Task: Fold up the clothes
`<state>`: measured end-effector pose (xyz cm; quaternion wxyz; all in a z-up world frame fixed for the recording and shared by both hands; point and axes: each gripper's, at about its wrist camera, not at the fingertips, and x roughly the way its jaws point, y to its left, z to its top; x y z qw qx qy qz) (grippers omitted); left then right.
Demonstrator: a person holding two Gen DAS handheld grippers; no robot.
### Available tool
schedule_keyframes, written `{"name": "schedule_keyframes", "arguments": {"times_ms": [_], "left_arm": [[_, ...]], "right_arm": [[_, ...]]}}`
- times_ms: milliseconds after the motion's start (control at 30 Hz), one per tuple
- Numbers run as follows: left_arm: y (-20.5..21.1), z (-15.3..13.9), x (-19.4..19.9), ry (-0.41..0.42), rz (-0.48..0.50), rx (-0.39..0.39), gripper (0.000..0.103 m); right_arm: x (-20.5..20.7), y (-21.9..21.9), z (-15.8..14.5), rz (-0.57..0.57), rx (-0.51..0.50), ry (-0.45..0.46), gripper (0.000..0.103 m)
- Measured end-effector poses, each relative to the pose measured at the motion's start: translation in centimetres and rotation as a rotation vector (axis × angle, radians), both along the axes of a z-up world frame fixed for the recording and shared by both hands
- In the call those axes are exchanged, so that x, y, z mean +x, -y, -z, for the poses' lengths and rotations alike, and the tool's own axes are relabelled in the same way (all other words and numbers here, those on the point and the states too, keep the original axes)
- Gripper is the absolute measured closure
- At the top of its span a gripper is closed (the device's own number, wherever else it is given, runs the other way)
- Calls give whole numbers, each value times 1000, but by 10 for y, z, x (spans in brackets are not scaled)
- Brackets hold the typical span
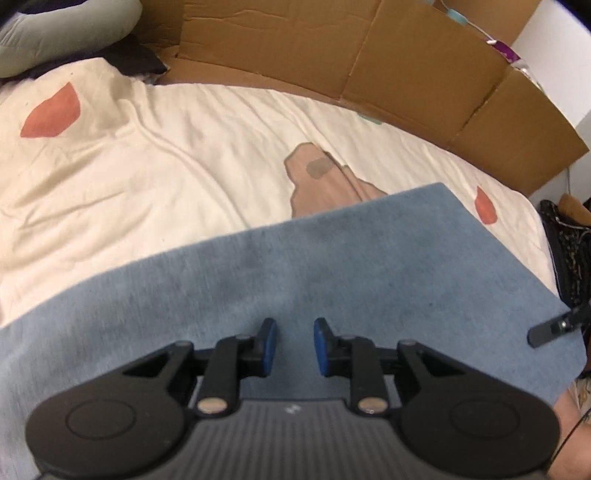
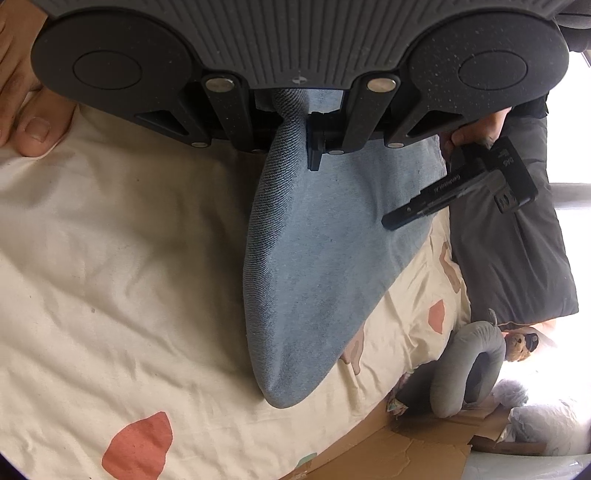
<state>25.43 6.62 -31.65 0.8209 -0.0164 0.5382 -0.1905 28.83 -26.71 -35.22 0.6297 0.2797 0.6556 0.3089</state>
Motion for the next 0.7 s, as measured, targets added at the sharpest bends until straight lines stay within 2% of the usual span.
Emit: {"name": "schedule_keyframes", "arguments": {"times_ms": [200,400,633,700], "left_arm": [[7,5,20,50,-23,12,79],[7,12,29,63,-79,-1,81],[-3,5,5,28,-69,-22,81],[-9,0,-6,31,-62,-29,77]], "right_arm": [[-1,1,1,5,-9,1,94],[0,1,2,27,-25,13,94],[-1,-2,0,82,-44,17,96],[-2,-6,-6,90,-65,19,96]]}}
